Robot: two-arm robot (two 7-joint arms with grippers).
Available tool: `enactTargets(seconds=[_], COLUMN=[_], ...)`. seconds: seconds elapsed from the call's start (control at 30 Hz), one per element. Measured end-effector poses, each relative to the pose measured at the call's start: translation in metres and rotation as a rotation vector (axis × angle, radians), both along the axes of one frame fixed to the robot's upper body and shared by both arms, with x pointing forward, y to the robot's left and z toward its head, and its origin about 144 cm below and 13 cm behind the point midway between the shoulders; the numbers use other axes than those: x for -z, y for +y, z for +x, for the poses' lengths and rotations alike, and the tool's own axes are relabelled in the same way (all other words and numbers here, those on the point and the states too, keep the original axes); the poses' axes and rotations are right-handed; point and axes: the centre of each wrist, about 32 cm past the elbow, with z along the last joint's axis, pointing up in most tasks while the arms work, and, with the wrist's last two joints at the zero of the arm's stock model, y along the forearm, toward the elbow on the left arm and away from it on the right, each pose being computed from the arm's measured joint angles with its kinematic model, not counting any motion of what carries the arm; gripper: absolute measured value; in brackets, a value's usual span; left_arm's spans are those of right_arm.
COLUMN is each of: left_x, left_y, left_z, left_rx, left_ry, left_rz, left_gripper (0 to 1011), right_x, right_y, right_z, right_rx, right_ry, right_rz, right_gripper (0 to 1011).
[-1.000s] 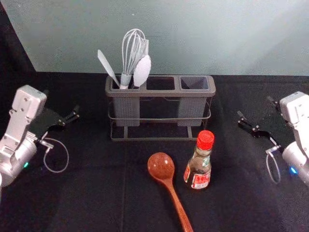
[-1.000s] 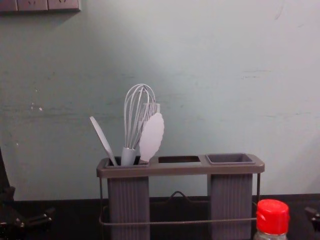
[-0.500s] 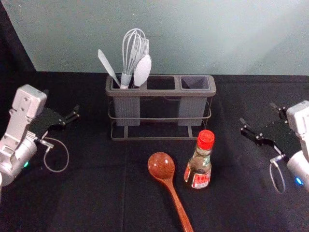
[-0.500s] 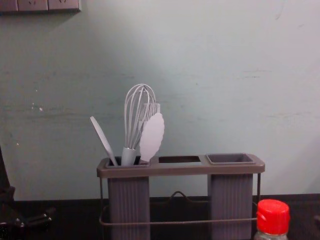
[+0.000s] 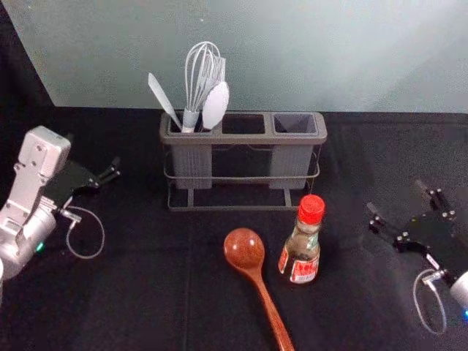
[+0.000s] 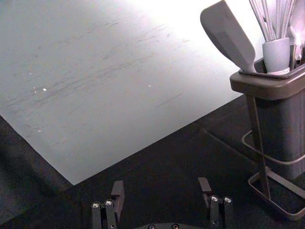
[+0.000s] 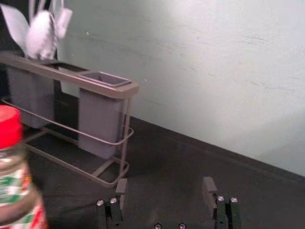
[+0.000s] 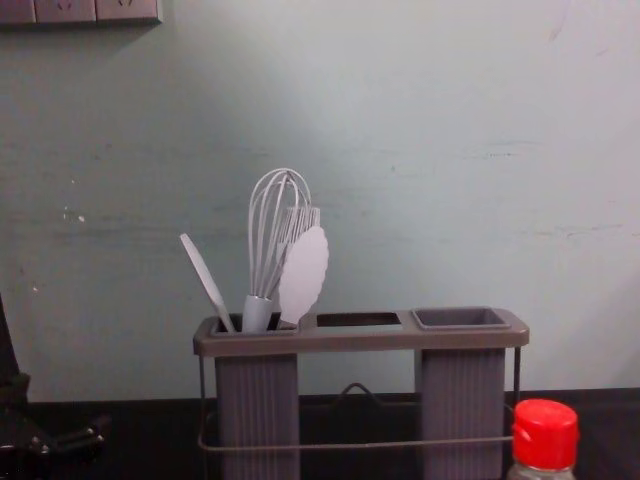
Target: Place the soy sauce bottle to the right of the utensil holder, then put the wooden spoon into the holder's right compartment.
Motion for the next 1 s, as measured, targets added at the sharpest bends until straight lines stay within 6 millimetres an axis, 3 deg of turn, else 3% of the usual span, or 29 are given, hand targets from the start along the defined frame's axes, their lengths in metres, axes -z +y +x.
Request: enactTargets(seconds=[0.4, 0.7, 1.0], left_x=[0.000, 0.000, 0.000], left_y=[0.000, 0.000, 0.000], left_z=[0.000, 0.000, 0.000], left_rx=[0.000, 0.000, 0.000], left_ry=[0.000, 0.000, 0.000], left_rz=[0.000, 0.000, 0.000], left_gripper=[1011, 1011, 1011], right_x=[-0.010, -0.015, -0.014], right_y=[0.008, 0.026, 0.043], right_z=[-0.036, -0.043, -0.036], right_rx=[-0.091, -0.166, -0.229], right_ry=[0.012, 0.031, 0.043], right_rz=[0.112, 0.146, 0.177], right_gripper=[1002, 1003, 1003])
